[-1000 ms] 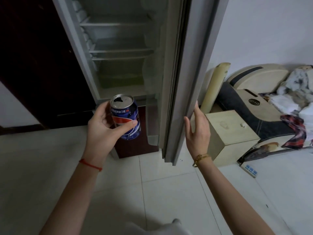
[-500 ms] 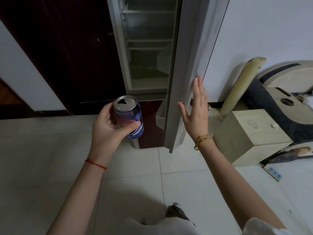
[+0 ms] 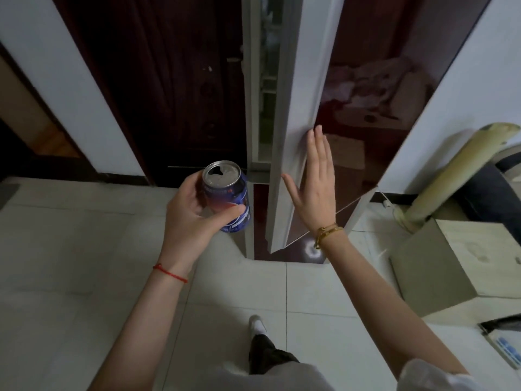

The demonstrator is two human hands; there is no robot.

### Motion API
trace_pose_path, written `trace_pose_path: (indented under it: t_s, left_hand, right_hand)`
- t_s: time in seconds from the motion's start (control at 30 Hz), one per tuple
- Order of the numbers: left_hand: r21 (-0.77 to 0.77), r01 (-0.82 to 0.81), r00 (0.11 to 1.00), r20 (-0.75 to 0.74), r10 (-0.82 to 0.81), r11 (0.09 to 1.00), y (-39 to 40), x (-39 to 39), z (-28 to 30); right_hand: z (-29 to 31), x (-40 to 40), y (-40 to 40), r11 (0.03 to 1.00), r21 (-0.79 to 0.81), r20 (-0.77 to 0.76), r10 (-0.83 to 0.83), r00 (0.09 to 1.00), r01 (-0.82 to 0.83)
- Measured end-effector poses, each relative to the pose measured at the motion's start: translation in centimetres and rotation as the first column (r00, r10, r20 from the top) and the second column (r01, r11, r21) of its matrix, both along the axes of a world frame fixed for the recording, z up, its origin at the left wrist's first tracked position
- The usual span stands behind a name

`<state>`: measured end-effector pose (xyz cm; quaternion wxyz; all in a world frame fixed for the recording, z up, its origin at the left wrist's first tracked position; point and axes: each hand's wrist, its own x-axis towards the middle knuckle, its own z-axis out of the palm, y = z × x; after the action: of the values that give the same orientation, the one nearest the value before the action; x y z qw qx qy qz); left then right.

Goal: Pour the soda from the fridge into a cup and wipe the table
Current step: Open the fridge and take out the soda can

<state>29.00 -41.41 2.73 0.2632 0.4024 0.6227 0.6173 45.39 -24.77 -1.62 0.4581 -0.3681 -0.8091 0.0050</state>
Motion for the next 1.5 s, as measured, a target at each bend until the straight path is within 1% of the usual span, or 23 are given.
trace_pose_path:
  t_s: [0.17, 0.27, 0.37, 0.47, 0.6, 0.93, 1.3, 1.37, 1.43, 1.5]
  left_hand:
    - [0.006, -0.018, 1.0, 0.0, 0.018, 1.0, 3.9, -2.1, 0.1]
    - [0.04, -0.037, 0.999, 0.017, 0.036, 0.999, 6.1, -3.1, 0.2]
    - [0.069, -0.068, 0.997, 0.042, 0.065, 0.995, 8.1, -3.8, 0.1]
    - [0.06, -0.103, 0.994, 0.033, 0.101, 0.993, 10.0, -4.6, -0.3]
    - [0.045, -0.13, 0.991, 0.032, 0.128, 0.991, 12.1, -5.9, -0.8]
    - [0.019, -0.085, 0.996, 0.037, 0.084, 0.996, 16.9, -9.6, -0.6]
    - [-0.011, 0.044, 0.999, 0.013, -0.044, 0.999, 21.4, -13.8, -0.2]
    - [-0.018, 0.068, 0.998, 0.001, -0.068, 0.998, 22.0, -14.2, -0.2]
    - [-0.026, 0.089, 0.996, -0.001, -0.089, 0.996, 22.4, -14.4, -0.2]
    - [-0.026, 0.109, 0.994, 0.005, -0.109, 0.994, 22.9, -14.5, -0.4]
  right_hand:
    - [0.3, -2.8, 3.8, 0.997, -0.031, -0.023, 0.07, 0.997, -0.07]
    - [0.4, -4.2, 6.2, 0.99, -0.067, -0.025, 0.121, 0.992, -0.122]
    - [0.3, -5.7, 8.6, 0.981, -0.068, -0.013, 0.181, 0.983, -0.181]
    - [0.2, -7.1, 10.8, 0.97, -0.08, 0.002, 0.23, 0.973, -0.229]
    - [0.4, -8.9, 13.5, 0.962, -0.108, 0.025, 0.255, 0.967, -0.251]
    - [0.8, -12.8, 19.0, 0.965, -0.21, 0.088, 0.181, 0.98, -0.159]
    - [1.3, -15.5, 21.4, 0.959, -0.281, 0.104, 0.069, 0.992, -0.037]
    - [1.5, -15.7, 21.2, 0.954, -0.296, 0.073, 0.072, 0.995, -0.047]
    - [1.8, -15.8, 20.6, 0.935, -0.346, -0.016, 0.072, 0.997, -0.073]
    - [1.8, -15.8, 19.8, 0.909, -0.41, -0.109, 0.036, 0.993, -0.078]
